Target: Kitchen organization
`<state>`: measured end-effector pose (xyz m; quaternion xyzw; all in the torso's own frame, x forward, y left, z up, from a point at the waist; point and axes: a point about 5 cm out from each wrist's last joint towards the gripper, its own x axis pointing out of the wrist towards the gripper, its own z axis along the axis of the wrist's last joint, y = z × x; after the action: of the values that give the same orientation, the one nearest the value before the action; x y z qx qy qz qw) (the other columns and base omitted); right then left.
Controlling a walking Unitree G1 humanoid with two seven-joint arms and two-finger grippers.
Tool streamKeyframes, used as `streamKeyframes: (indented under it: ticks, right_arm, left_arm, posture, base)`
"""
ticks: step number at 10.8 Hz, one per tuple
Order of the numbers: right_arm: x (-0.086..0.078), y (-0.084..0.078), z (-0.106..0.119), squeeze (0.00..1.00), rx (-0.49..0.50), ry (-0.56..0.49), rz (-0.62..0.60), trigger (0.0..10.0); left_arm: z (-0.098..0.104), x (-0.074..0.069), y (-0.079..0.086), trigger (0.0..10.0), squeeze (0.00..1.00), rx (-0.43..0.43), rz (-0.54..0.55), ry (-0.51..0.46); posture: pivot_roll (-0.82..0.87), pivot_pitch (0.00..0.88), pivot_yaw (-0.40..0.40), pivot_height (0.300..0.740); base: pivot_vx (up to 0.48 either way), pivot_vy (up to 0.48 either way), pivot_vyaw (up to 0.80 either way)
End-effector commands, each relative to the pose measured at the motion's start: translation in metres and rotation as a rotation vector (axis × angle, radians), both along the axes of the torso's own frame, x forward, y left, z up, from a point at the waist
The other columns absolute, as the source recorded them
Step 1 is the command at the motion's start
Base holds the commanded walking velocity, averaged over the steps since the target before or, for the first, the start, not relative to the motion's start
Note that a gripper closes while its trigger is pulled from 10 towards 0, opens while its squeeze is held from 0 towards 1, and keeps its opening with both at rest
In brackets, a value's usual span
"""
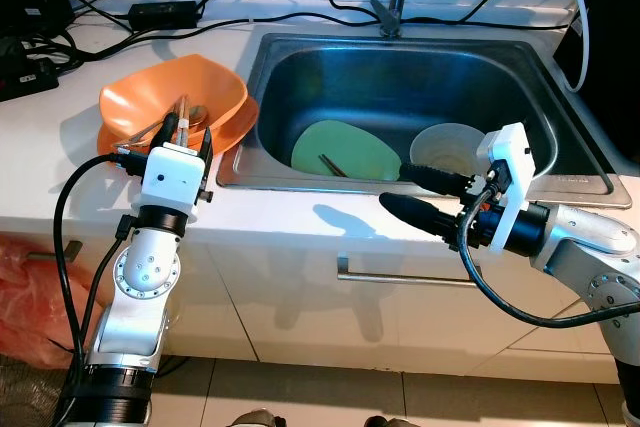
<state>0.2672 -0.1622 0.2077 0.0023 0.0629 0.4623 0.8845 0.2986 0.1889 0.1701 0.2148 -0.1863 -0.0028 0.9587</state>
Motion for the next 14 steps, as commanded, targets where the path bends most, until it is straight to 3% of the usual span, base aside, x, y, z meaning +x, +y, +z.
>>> streamKeyframes:
  ticks: [1,8,11,12,13,14]
  right_arm:
    - [-0.001,-0.003,0.004,0.0,-0.002,-0.029,-0.017,10.0]
    - [0.0,-0.003,0.002,0.0,-0.007,-0.029,-0.023,10.0]
    - [0.0,-0.002,0.003,0.0,-0.006,-0.032,-0.023,10.0]
    - [0.001,-0.002,0.002,0.0,-0.009,-0.035,-0.025,10.0]
    - [0.002,-0.002,0.002,0.0,-0.008,-0.037,-0.031,10.0]
    - [0.004,-0.001,0.002,0.0,0.001,-0.04,-0.046,10.0]
  left_arm:
    - [0.003,0.002,-0.003,0.0,0.0,-0.006,-0.012,-0.012]
    - [0.002,-0.001,-0.004,0.0,0.0,0.02,-0.015,-0.026]
    - [0.013,-0.001,-0.005,0.0,0.0,0.043,-0.009,-0.09]
    - [0.029,-0.002,-0.008,0.0,0.0,0.189,0.0,-0.182]
    - [0.04,0.0,-0.009,0.0,0.0,0.23,0.002,-0.234]
    - [0.063,0.002,-0.015,0.0,0.0,0.233,-0.034,-0.327]
  posture:
    - [0.02,0.081,0.041,0.74]
    - [0.03,0.085,0.042,0.74]
    - [0.03,0.085,0.036,0.74]
    - [0.03,0.083,0.031,0.74]
    - [0.03,0.081,0.027,0.74]
    - [0.02,0.078,0.024,0.74]
  base:
    - [0.0,0.0,0.0]
    - [0.0,0.0,0.0]
    - [0.0,0.0,0.0]
    - [0.0,0.0,0.0]
    - [0.0,0.0,0.0]
    - [0.0,0.0,0.0]
